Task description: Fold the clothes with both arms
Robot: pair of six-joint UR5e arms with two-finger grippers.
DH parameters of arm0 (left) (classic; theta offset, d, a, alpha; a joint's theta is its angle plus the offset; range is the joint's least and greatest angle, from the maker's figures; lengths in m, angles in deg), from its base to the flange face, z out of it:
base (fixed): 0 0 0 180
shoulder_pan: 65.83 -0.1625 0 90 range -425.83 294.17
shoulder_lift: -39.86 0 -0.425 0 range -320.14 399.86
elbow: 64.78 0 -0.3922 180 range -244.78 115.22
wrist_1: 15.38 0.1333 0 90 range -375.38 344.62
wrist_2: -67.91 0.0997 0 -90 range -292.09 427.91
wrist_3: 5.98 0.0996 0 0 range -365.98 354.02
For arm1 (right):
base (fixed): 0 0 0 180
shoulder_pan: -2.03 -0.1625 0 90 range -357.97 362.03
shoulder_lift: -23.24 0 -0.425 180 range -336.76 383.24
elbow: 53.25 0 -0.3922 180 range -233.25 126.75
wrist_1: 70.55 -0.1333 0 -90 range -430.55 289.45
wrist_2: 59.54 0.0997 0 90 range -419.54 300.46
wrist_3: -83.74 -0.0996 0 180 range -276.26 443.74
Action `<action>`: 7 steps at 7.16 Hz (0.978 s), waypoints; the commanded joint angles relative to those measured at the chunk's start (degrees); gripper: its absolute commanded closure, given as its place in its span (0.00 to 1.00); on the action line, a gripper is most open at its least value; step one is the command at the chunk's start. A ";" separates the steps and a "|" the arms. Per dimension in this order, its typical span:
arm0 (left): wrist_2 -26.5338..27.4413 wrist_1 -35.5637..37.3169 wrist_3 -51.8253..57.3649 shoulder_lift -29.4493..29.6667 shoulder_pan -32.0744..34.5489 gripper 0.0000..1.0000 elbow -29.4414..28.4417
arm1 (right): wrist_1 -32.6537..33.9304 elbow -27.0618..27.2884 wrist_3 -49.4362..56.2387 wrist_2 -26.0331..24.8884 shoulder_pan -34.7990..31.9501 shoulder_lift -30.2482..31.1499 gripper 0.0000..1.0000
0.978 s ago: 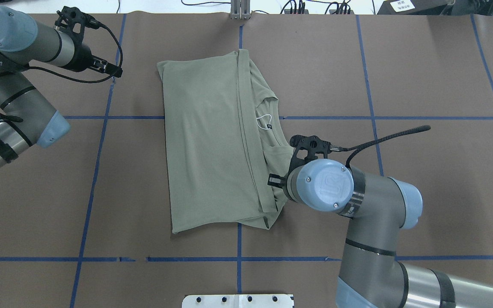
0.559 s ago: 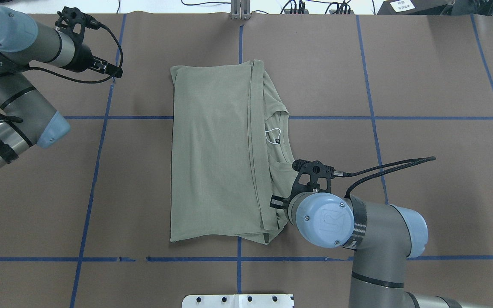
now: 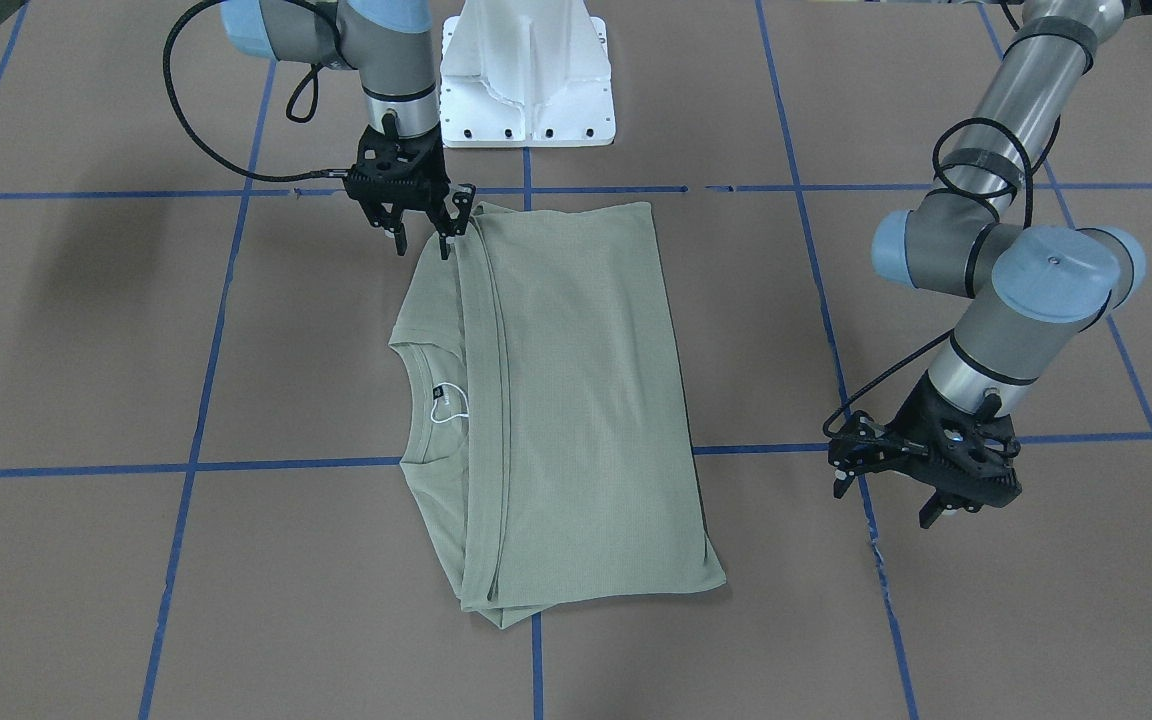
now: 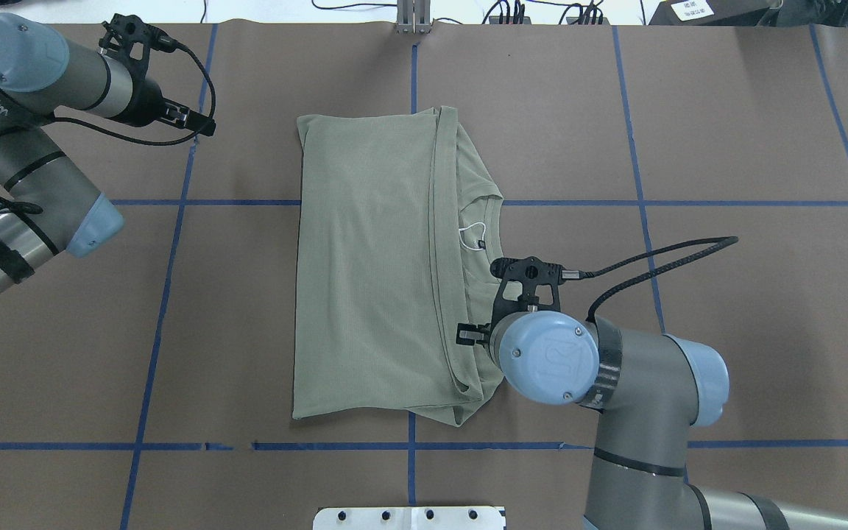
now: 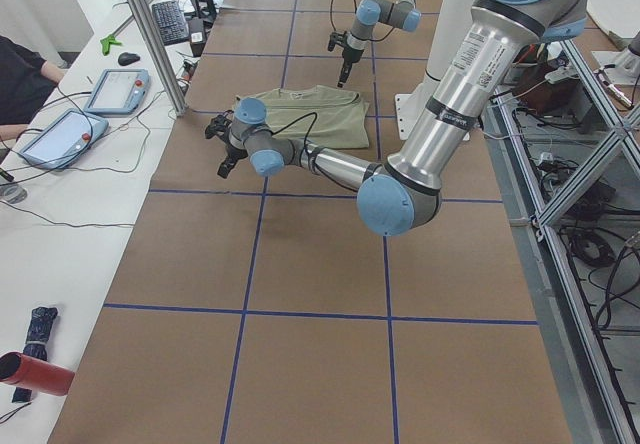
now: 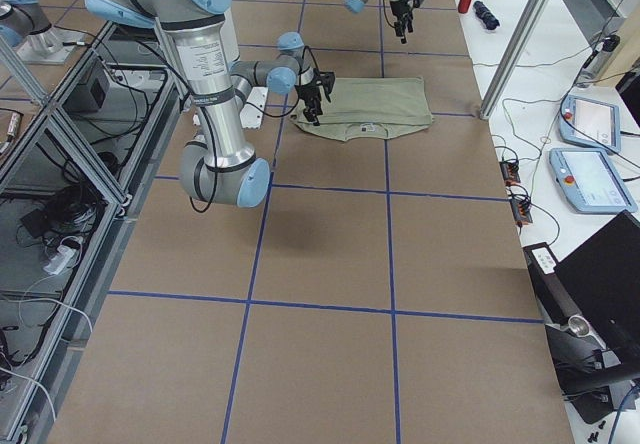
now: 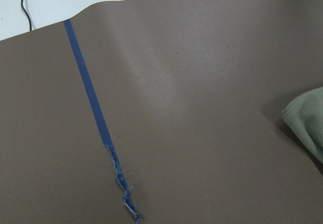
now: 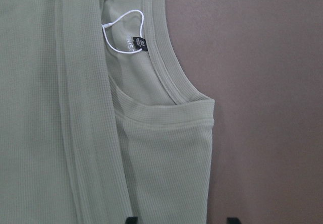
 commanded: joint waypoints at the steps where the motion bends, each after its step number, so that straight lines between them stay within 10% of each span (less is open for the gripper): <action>1: -1.92 0.09 -0.26 -0.08 0.02 0.00 1.74 | 3.32 -12.49 7.86 5.65 -4.82 -11.42 0.00; 4: -8.36 0.26 -4.66 -4.46 0.02 0.00 8.60 | 3.32 -25.74 14.99 6.46 -5.09 -19.30 0.00; 7: -8.18 0.26 -4.75 -4.56 0.02 0.00 8.62 | 3.94 -26.46 15.97 7.69 -5.09 -19.39 0.41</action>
